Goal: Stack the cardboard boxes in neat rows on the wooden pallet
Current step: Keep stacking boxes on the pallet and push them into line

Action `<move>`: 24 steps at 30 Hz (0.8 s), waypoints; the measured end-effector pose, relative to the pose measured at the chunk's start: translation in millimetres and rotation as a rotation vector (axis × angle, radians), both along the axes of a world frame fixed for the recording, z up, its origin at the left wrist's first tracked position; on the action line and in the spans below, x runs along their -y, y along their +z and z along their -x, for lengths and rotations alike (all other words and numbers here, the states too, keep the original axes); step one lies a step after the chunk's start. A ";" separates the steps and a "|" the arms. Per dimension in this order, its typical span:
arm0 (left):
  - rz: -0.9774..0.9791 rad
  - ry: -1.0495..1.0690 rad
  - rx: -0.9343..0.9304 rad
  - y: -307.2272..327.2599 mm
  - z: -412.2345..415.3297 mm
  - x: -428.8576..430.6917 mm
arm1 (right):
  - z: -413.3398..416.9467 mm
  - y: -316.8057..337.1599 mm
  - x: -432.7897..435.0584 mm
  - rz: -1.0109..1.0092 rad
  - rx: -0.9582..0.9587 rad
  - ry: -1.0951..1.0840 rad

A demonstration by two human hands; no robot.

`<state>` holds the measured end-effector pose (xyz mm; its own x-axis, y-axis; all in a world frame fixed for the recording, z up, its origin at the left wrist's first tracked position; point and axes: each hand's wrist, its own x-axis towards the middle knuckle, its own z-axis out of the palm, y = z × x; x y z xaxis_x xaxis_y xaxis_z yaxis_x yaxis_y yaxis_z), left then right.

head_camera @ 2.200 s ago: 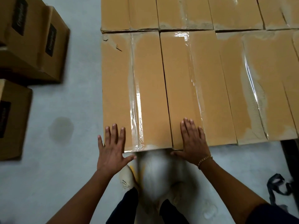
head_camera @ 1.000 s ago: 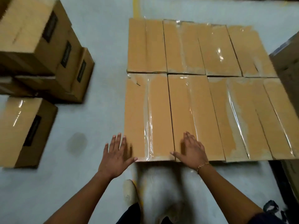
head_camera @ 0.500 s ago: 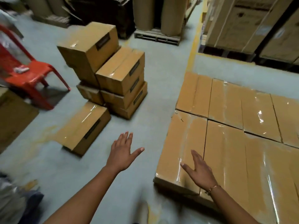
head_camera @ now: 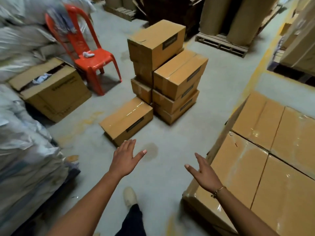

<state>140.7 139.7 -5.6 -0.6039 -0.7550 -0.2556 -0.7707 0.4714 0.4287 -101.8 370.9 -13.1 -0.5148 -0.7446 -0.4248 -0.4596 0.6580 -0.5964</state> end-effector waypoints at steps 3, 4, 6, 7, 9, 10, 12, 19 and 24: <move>-0.029 0.041 0.020 -11.8 -23.4 49.5 | -13.8 -11.9 66.6 -0.014 0.038 0.021; -0.037 0.051 0.030 -16.0 -31.0 67.6 | -19.3 -16.8 89.1 -0.015 0.060 0.009; -0.061 0.065 0.059 -24.8 -45.0 107.7 | -32.2 -27.9 134.8 -0.010 0.119 -0.031; -0.074 0.073 0.069 -28.7 -51.3 127.7 | -38.9 -33.4 157.1 -0.014 0.148 -0.042; -0.089 0.072 0.081 -35.1 -63.0 165.7 | -53.1 -42.5 200.5 -0.018 0.201 -0.065; -0.092 0.070 0.089 -38.2 -67.6 184.3 | -59.8 -46.8 221.7 -0.014 0.225 -0.074; -0.089 0.056 0.126 -44.6 -73.6 221.5 | -72.1 -55.7 261.5 -0.004 0.275 -0.097; -0.116 0.046 0.170 -65.6 -57.0 337.5 | -89.9 -86.4 385.3 0.021 0.456 -0.221; -0.116 0.025 0.177 -101.5 -30.6 423.0 | -79.5 -124.1 463.6 0.010 0.530 -0.296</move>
